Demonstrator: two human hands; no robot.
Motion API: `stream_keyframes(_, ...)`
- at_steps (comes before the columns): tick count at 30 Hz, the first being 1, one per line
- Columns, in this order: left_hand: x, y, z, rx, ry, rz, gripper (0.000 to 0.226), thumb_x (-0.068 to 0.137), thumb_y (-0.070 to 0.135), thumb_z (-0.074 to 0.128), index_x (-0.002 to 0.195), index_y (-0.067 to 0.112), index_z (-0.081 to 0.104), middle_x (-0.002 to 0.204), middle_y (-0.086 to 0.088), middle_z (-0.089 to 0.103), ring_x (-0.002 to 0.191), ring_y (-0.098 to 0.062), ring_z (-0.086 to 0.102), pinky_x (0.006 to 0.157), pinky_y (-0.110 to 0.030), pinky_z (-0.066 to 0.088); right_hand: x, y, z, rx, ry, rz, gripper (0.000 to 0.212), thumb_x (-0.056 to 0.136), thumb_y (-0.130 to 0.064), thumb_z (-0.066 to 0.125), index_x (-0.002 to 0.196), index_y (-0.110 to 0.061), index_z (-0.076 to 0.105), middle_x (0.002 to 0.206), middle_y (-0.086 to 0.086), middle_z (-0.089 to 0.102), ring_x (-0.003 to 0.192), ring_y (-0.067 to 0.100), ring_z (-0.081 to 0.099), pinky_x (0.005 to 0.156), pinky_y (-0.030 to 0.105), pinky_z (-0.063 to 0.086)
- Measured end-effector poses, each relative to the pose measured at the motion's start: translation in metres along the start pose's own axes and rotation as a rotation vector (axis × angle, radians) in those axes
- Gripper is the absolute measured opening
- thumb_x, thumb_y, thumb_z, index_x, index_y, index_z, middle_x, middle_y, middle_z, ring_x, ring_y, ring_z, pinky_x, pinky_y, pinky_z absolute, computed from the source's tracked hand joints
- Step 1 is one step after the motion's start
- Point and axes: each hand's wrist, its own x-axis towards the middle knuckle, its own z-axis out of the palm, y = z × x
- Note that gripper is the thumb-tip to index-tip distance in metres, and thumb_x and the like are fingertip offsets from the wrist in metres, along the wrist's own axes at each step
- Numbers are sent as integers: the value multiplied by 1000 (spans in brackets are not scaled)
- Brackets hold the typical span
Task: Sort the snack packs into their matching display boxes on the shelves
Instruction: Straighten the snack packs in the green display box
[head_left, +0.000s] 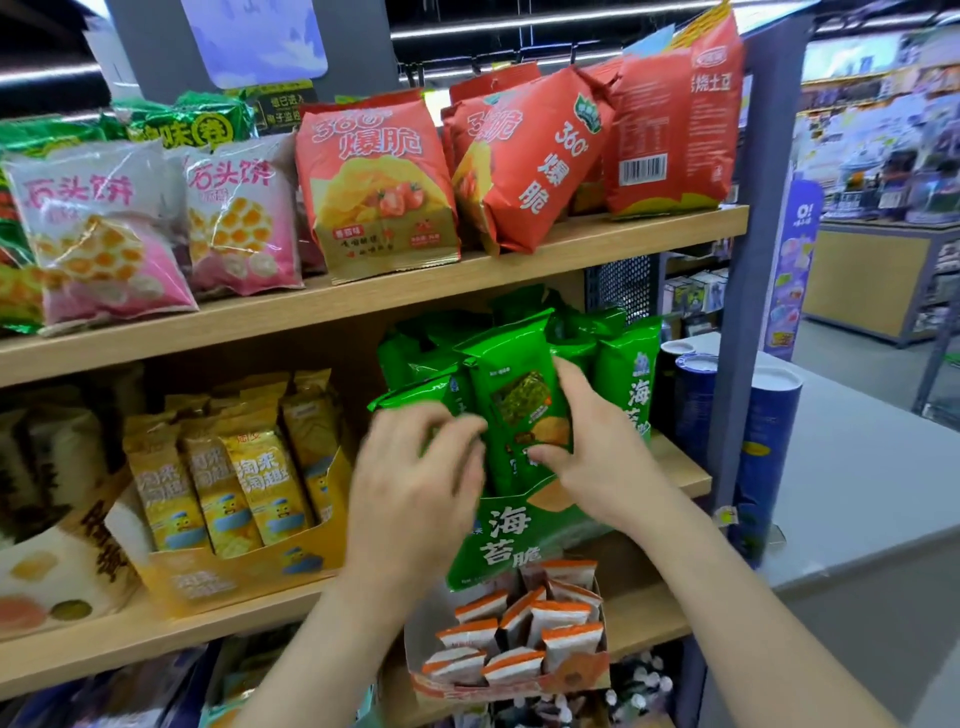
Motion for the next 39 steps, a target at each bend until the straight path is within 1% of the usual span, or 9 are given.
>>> stream_keyframes(3,-17,18,15,49,-284,-23,54,72,45,79,116,17,64,85,2,70,73,-16,66,54,-27,47,-2,5,-5,-63,-22,-3,84,85,-29,75,151,-31,23,129,-4,61,117,18,59,98,43,50)
stream_keyframes(5,-20,13,25,38,-364,-38,37,67,35,87,97,23,70,74,6,71,67,-17,68,55,-32,45,-10,8,-12,-13,2,-33,74,85,-33,74,148,-30,36,128,-15,58,117,6,55,101,32,48)
stream_keyframes(10,-27,-32,30,-179,-366,-161,11,76,17,80,86,18,75,81,14,68,79,-12,64,68,-35,50,-24,36,-24,181,479,-14,46,82,-27,77,123,-25,56,117,-5,53,104,-3,50,91,9,41)
stream_keyframes(15,-24,-52,34,-256,-382,-363,16,82,-1,73,97,5,72,109,7,58,107,-9,51,92,-23,38,-29,55,-2,254,90,226,72,83,-41,74,143,-24,38,138,-12,44,126,6,43,107,28,37)
stream_keyframes(20,-15,-43,53,-62,-338,-548,32,92,-3,57,123,-1,64,135,-17,53,119,-35,54,99,-36,44,-33,59,15,-69,107,28,50,85,-37,73,130,-31,51,98,-17,50,97,6,46,80,24,43)
stream_keyframes(26,-19,-32,41,-19,-182,-569,34,90,-1,61,123,1,63,124,-16,64,115,-34,60,96,-41,49,-23,43,14,-123,49,-143,21,88,-30,71,91,-27,50,90,-9,43,84,12,43,71,27,38)
stream_keyframes(29,-14,-8,17,-174,74,-480,21,85,-3,67,103,7,67,98,-3,65,91,-17,61,78,-15,47,-20,33,20,-134,7,-187,17,91,-32,67,97,-22,54,94,-7,42,86,15,45,76,32,43)
stream_keyframes(35,36,27,9,-282,-248,-458,71,79,55,68,141,37,37,120,19,44,102,-2,47,81,-25,42,-39,0,51,-251,7,-264,32,71,-20,82,98,-14,67,89,2,58,79,24,60,57,33,50)
stream_keyframes(39,37,20,9,-382,-236,-478,48,75,42,77,117,41,52,105,21,61,95,-1,61,80,-29,52,-32,2,5,94,97,-235,13,90,-24,64,102,-23,68,94,-6,56,83,7,55,75,31,51)
